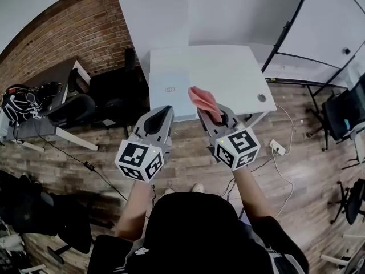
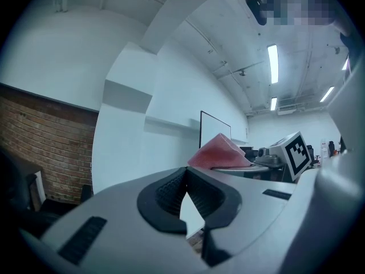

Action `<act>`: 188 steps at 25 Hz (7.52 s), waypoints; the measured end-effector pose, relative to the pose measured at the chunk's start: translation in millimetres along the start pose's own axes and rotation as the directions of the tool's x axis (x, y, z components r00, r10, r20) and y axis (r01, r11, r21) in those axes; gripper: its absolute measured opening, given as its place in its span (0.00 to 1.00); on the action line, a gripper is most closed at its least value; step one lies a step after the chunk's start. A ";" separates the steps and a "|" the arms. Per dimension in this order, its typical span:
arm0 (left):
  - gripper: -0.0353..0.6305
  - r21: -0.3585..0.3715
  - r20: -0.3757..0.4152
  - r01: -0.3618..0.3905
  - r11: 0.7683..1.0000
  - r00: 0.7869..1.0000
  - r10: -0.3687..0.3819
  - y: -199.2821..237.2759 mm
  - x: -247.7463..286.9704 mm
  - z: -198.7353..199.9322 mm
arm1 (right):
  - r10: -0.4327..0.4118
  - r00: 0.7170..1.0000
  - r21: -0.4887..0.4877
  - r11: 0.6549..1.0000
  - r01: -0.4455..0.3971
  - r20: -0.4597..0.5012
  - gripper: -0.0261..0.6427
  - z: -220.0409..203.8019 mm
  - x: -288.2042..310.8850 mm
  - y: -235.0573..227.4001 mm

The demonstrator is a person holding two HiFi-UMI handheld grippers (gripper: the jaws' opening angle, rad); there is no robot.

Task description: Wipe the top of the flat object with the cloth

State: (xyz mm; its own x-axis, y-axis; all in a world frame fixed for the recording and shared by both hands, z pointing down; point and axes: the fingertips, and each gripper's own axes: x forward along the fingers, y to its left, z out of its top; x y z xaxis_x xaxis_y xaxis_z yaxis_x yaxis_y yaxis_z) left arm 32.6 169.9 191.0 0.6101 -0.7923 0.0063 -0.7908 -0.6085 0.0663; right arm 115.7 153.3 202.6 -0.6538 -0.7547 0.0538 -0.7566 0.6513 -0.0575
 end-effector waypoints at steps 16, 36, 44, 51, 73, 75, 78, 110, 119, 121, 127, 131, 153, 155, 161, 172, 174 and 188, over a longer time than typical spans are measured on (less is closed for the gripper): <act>0.07 0.052 -0.090 -0.035 0.998 0.995 0.040 -19.7 28.1 -38.3 | 0.051 0.998 0.089 0.995 -0.049 -0.025 0.11 -33.3 -0.9 -35.3; 0.07 -0.027 -0.060 -0.036 0.999 0.998 0.034 160.0 95.0 -30.9 | 0.013 0.997 0.096 0.995 -0.006 -0.073 0.11 -26.1 177.6 -74.6; 0.07 -0.042 -0.033 -0.005 0.999 0.999 0.003 227.5 113.1 -21.2 | -0.049 0.997 0.067 0.996 0.053 -0.063 0.11 -16.4 239.6 -82.3; 0.07 -0.080 -0.037 -0.007 0.997 0.999 0.004 274.9 113.6 -28.0 | -0.079 0.992 0.067 0.994 0.086 -0.098 0.11 -25.2 274.9 -81.5; 0.07 0.069 -0.255 0.088 0.994 0.964 -0.068 250.9 155.9 -147.6 | -0.066 0.966 0.178 0.978 0.112 -0.248 0.11 -113.3 273.7 -136.9; 0.07 0.079 -0.303 0.106 0.991 0.950 -0.077 245.4 154.9 -168.6 | -0.057 0.963 0.185 0.977 0.108 -0.262 0.11 -122.6 274.1 -140.9; 0.07 0.100 -0.372 0.134 0.986 0.924 -0.088 239.2 151.2 -199.5 | -0.048 0.958 0.206 0.972 0.110 -0.284 0.11 -140.1 275.2 -144.8; 0.60 0.024 -0.623 0.321 0.947 0.746 -0.237 214.1 160.2 -356.6 | 0.031 0.883 0.273 0.956 0.111 -0.468 0.11 -253.0 256.4 -144.5; 0.62 0.038 -0.634 0.302 0.953 0.744 -0.211 221.6 161.5 -364.7 | 0.030 0.878 0.284 0.951 0.122 -0.478 0.11 -257.5 254.8 -146.7; 0.62 0.054 -0.629 0.304 0.951 0.750 -0.204 222.4 161.8 -365.5 | 0.032 0.877 0.290 0.949 0.124 -0.480 0.11 -259.7 254.4 -146.4; 0.62 0.068 -0.601 0.314 0.947 0.770 -0.212 221.2 161.8 -365.5 | 0.041 0.868 0.302 0.945 0.128 -0.494 0.11 -267.9 252.3 -144.3; 0.62 0.068 -0.598 0.312 0.948 0.773 -0.212 221.9 161.3 -366.1 | 0.041 0.866 0.300 0.945 0.128 -0.499 0.11 -269.4 252.3 -145.2; 0.62 0.058 -0.611 0.316 0.947 0.761 -0.216 221.5 161.0 -369.5 | 0.030 0.660 0.124 0.988 0.097 -0.751 0.11 -339.2 248.9 -188.2; 0.62 0.059 -0.612 0.316 0.947 0.761 -0.216 221.3 161.4 -369.5 | 0.045 0.658 0.145 0.984 0.098 -0.751 0.11 -341.2 248.8 -188.1; 0.62 0.063 -0.612 0.314 0.947 0.762 -0.212 218.3 163.3 -368.0 | 0.083 0.668 0.216 0.969 0.119 -0.739 0.11 -339.3 246.9 -192.1; 0.62 0.063 -0.615 0.315 0.947 0.760 -0.212 219.5 162.2 -368.7 | 0.126 0.651 0.200 0.979 0.041 -0.748 0.11 -340.0 275.8 -165.3; 0.62 0.063 -0.616 0.315 0.947 0.759 -0.212 219.8 161.9 -368.7 | 0.165 0.644 0.215 0.977 -0.001 -0.747 0.11 -340.4 284.7 -149.0; 0.62 0.068 -0.610 0.314 0.947 0.764 -0.209 219.9 162.0 -368.4 | 0.281 0.599 0.204 0.959 -0.194 -0.750 0.11 -344.9 305.6 -84.3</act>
State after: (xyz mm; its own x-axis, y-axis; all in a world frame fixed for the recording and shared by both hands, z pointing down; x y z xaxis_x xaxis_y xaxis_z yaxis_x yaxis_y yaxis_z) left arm -24.5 -75.4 574.1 0.6611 -0.4504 0.6000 -0.5610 -0.8278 -0.0033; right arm -23.2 -105.3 567.8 -0.6103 -0.2099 0.7638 -0.5971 0.7555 -0.2695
